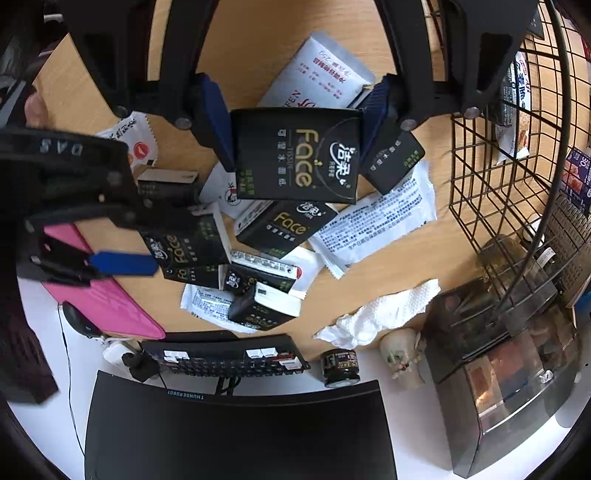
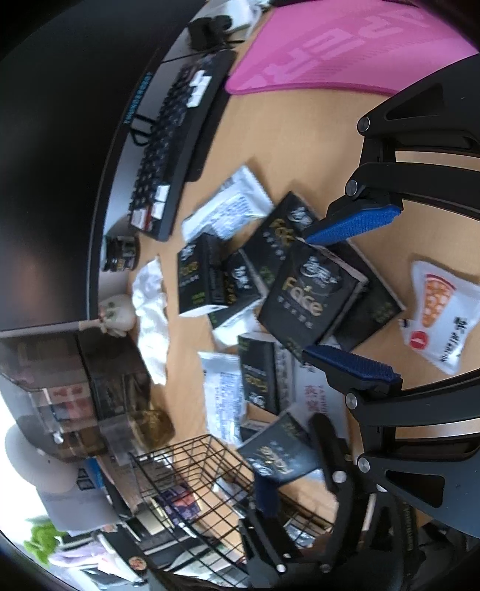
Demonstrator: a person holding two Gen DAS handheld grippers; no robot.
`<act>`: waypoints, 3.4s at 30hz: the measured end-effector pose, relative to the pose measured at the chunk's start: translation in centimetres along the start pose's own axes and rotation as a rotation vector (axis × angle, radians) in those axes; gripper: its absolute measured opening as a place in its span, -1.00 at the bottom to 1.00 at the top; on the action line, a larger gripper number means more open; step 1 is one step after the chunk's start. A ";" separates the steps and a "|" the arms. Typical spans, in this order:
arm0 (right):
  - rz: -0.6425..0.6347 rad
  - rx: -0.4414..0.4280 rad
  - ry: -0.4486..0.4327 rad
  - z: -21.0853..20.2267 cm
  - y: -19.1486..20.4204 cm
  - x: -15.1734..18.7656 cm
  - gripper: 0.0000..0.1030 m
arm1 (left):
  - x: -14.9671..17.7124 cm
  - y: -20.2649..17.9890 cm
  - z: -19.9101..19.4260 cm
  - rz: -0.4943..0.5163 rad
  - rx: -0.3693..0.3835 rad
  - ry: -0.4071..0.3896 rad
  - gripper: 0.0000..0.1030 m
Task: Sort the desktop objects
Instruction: 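Grasp a black Face tissue pack from the pile with the right tool, then carry both Face packs over the wire basket and open both tools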
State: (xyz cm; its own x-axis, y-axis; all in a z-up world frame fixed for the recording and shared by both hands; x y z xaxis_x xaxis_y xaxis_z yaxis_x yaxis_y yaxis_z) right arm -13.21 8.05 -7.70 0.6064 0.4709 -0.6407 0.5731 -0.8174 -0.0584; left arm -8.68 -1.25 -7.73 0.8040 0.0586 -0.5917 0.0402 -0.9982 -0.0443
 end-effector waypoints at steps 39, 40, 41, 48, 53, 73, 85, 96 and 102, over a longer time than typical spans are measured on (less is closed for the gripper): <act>-0.020 0.016 0.001 -5.2 0.5 5.8 0.28 | 0.9 -1.3 0.5 0.032 -0.004 0.038 0.32; -0.030 0.005 -0.007 -5.2 1.0 5.7 0.43 | 0.9 -1.2 0.4 0.030 -0.004 0.038 0.32; -0.042 0.003 -0.007 -5.1 1.4 5.7 0.46 | 0.9 -1.1 0.3 0.026 -0.004 0.035 0.32; -0.158 0.151 0.048 -2.7 3.9 6.0 0.47 | 1.3 -0.3 0.3 0.001 -0.014 0.044 0.32; -0.143 0.159 0.055 -2.3 3.6 5.9 0.23 | 1.4 -0.2 0.5 0.000 -0.021 0.052 0.32; -0.060 0.128 -0.063 -7.3 2.9 3.5 0.22 | -0.1 -0.9 -5.5 -0.005 0.019 -0.097 0.32; -0.174 -0.007 -0.234 -11.3 10.4 -4.1 0.22 | -0.8 6.8 -16.4 -0.169 -0.079 -0.285 0.32; -0.294 -0.232 -0.203 -6.3 21.3 -9.4 0.23 | 1.4 18.0 -17.4 -0.374 -0.259 -0.233 0.32; -0.328 -0.256 -0.181 -4.3 24.1 -9.5 0.24 | 2.4 20.5 -15.0 -0.405 -0.264 -0.167 0.33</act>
State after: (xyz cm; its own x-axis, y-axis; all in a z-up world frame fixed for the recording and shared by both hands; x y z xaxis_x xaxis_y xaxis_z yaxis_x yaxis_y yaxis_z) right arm -2.78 -14.71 0.22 0.2773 0.6069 -0.7448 0.8504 -0.5158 -0.1038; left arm 2.93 -21.79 2.01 0.5876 0.4211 -0.6909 0.4952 -0.8625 -0.1045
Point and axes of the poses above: each gripper's, at about its wrist camera, not at the fingertips, and z roughly the way its jaws point, y to its left, x to its underside, the point moved 1 cm from there along z, roughly the way its jaws point, and after that the axes turned 9 degrees about -z, right-handed, at the moved point
